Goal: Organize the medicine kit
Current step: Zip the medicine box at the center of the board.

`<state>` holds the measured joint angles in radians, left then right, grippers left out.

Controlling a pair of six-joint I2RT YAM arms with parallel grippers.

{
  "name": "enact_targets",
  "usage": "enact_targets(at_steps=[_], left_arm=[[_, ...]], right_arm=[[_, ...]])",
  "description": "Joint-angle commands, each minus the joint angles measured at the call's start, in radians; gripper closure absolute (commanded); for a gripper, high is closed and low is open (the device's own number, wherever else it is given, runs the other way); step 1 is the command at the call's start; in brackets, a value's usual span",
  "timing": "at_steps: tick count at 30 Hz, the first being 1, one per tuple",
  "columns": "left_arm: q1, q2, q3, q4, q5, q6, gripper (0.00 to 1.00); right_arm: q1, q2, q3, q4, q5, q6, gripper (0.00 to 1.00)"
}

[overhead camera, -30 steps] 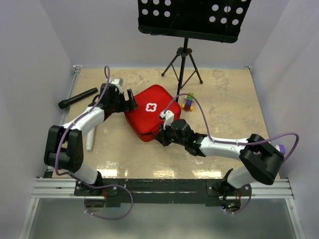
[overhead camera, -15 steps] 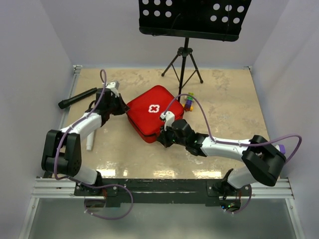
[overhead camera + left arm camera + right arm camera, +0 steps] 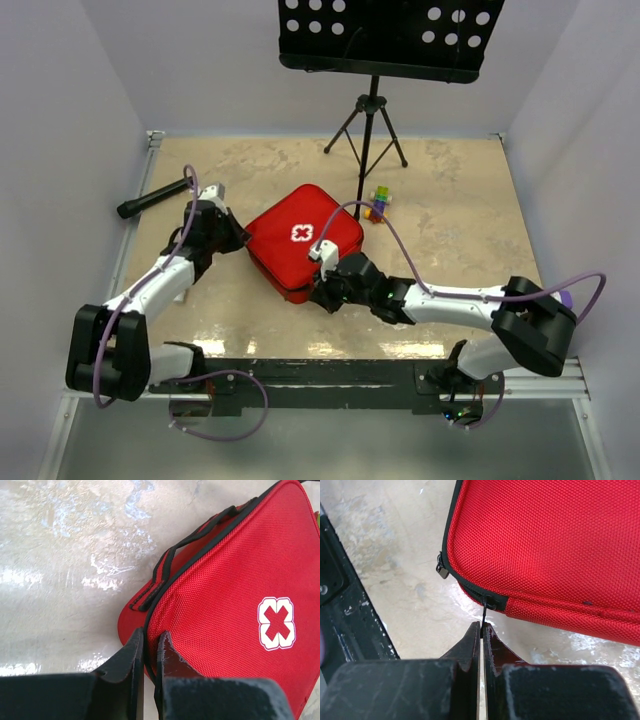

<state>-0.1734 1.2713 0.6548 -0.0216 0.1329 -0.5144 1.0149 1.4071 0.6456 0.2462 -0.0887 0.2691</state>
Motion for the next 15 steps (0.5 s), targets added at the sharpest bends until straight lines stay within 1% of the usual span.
enact_targets(at_steps=[1,4,9,15], left_arm=[[-0.02,-0.038,-0.029,-0.054,-0.125,-0.004,1.0],[-0.02,-0.062,-0.037,-0.067,-0.168,-0.013,1.0],[-0.02,-0.087,-0.055,-0.069,-0.193,-0.039,1.0],[-0.023,-0.136,-0.121,-0.051,-0.214,-0.101,1.0]], right_arm=[[0.045,-0.031,0.039,0.11,-0.051,-0.041,1.0],[0.056,-0.062,0.022,0.131,-0.091,-0.051,1.0],[0.063,-0.094,0.002,0.162,-0.167,-0.057,1.0],[0.102,-0.025,0.038,0.212,-0.221,-0.047,1.0]])
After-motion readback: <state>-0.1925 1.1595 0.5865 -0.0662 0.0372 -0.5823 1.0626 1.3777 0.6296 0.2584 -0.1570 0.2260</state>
